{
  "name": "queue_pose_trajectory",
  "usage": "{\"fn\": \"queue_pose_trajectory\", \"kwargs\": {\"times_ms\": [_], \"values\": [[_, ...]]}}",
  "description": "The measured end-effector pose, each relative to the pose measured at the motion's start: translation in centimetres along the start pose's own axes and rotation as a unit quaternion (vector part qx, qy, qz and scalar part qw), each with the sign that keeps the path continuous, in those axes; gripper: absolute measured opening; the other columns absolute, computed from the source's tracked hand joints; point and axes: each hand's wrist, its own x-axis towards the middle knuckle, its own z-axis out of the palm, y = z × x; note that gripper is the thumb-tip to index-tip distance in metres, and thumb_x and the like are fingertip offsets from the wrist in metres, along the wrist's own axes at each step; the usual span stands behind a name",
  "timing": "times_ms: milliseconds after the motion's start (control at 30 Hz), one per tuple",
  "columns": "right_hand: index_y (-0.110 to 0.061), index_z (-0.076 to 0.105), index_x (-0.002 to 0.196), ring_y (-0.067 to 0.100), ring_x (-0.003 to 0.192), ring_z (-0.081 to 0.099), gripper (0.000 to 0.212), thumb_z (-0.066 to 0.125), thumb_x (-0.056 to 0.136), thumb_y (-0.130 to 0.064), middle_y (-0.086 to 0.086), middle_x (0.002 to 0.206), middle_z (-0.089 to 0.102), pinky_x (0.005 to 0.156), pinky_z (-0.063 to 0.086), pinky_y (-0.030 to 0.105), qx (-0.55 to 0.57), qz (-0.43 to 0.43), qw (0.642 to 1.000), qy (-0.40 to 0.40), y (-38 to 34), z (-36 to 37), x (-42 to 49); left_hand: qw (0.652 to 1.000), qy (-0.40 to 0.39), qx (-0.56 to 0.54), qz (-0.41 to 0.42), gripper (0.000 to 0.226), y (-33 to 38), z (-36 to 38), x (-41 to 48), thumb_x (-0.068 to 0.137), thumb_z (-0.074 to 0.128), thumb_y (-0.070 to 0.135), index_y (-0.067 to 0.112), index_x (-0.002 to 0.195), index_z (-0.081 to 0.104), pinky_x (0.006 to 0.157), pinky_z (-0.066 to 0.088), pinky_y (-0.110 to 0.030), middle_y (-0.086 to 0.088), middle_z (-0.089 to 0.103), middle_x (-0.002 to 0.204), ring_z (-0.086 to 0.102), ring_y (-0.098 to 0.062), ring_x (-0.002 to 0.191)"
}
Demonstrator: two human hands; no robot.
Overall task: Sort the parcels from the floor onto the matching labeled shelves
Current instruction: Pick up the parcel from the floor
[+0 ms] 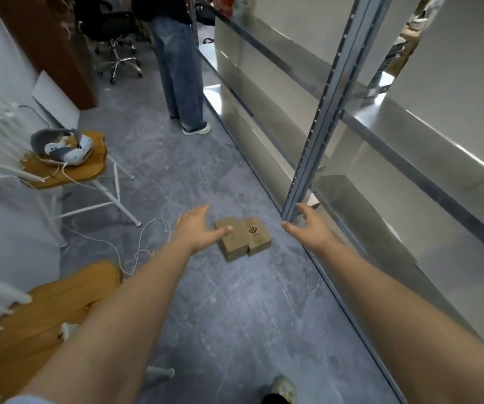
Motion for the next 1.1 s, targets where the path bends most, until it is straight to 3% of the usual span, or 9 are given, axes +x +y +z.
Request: {"fn": "queue_pose_trajectory", "kwargs": {"times_ms": [233,433,833,1100], "values": [[-0.013,0.035,0.145,0.028,0.137,0.039,0.086,0.069,0.074,-0.048,0.009,0.150,0.040,0.112,0.035,0.044,0.005,-0.002,0.997,-0.082,1.1,1.1,5.8,0.997,-0.001,-0.033,-0.075,0.091,-0.3,2.8,2.4,0.077,0.064,0.058,0.015,0.149,0.028,0.116,0.026,-0.039,-0.009,0.033,0.154,0.031,-0.027,0.142],[-0.011,0.032,0.146,0.026,0.137,0.037,0.071,0.065,0.086,-0.030,0.010,0.151,0.038,0.111,0.032,0.035,-0.018,0.005,0.994,-0.110,1.6,2.6,10.0,0.992,-0.002,-0.056,-0.110,0.090,-1.0,3.9,5.5,0.078,0.064,0.055,0.015,0.149,0.027,0.116,0.026,-0.038,-0.009,0.033,0.154,0.031,-0.027,0.142],[-0.013,0.032,0.146,0.024,0.137,0.037,0.071,0.066,0.086,-0.028,0.008,0.150,0.038,0.110,0.032,0.035,0.002,0.032,0.992,-0.123,0.4,7.2,21.1,0.977,-0.016,-0.130,-0.169,0.085,-5.7,4.8,17.1,0.079,0.066,0.052,0.016,0.148,0.030,0.115,0.027,-0.038,-0.009,0.034,0.154,0.032,-0.028,0.141],[-0.012,0.032,0.146,0.023,0.136,0.038,0.070,0.065,0.087,-0.026,0.009,0.149,0.039,0.107,0.031,0.030,-0.016,0.051,0.986,-0.157,1.6,9.8,29.2,0.962,-0.015,-0.169,-0.215,0.090,-7.9,7.1,24.1,0.081,0.065,0.049,0.013,0.151,0.020,0.116,0.024,-0.038,-0.010,0.026,0.157,0.026,-0.027,0.144]]}}
